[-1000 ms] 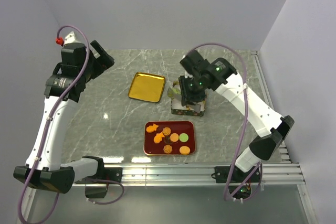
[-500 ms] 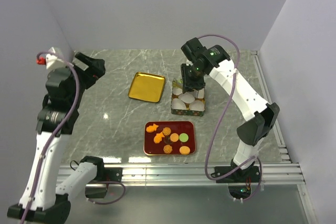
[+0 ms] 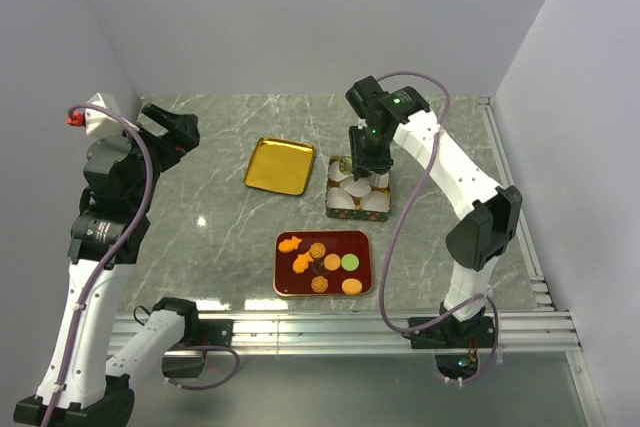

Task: Pack the cookies

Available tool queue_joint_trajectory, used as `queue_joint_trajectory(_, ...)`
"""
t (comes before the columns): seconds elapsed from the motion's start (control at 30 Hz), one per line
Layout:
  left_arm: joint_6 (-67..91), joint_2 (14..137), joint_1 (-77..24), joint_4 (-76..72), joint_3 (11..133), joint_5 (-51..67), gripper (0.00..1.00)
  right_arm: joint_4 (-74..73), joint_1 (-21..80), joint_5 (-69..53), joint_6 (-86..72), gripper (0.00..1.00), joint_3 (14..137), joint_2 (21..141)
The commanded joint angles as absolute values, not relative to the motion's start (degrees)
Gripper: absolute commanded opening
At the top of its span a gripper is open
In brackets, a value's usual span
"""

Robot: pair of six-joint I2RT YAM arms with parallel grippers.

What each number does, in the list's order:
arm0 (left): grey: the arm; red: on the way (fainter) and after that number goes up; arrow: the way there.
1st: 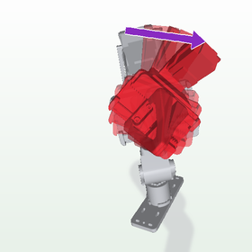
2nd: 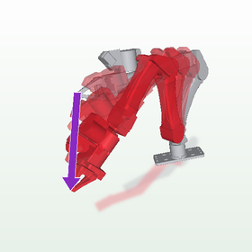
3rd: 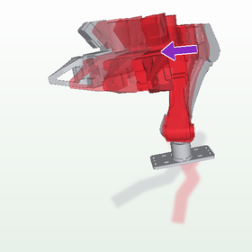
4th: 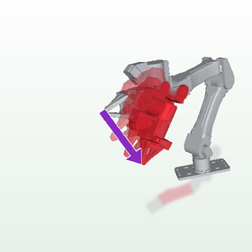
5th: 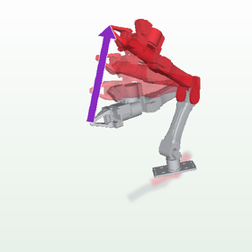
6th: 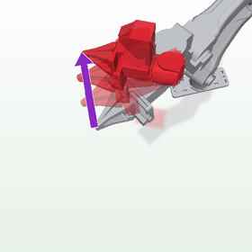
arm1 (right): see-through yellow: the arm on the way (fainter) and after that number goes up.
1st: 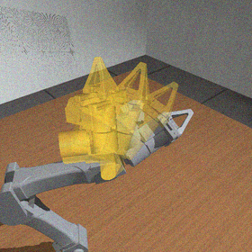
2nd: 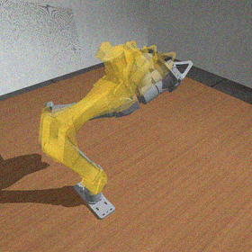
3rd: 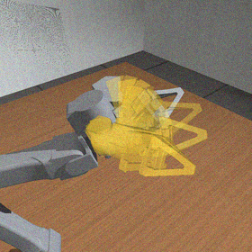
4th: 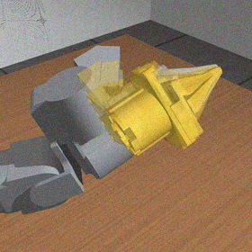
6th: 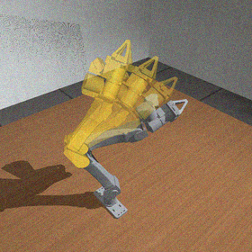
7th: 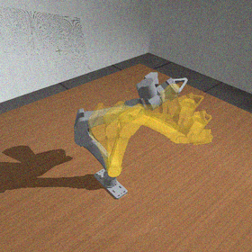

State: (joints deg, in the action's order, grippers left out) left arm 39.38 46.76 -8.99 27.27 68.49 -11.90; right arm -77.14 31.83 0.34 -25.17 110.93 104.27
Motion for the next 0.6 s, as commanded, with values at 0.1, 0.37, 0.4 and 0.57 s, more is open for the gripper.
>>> queue_joint_trajectory(0.1, 35.95, 46.67, -9.23, 24.79, 68.12, -10.37, 0.99, -75.06, 31.38, 1.93, -24.43, 0.26, 111.36, 106.87)
queue_joint_trajectory(0.37, 33.93, 46.58, -9.76, 23.29, 67.33, -10.63, 0.99, -75.76, 31.46, 2.55, -24.52, 0.25, 115.39, 110.83)
queue_joint_trajectory(0.4, 33.93, 46.58, -9.84, 23.12, 67.24, -10.72, 0.99, -75.85, 31.46, 2.64, -24.52, 0.25, 115.66, 111.44)
queue_joint_trajectory(0.57, 34.19, 46.32, -9.84, 23.29, 66.71, -10.90, 1.00, -76.20, 31.29, 2.99, -24.08, 0.25, 116.71, 112.76)
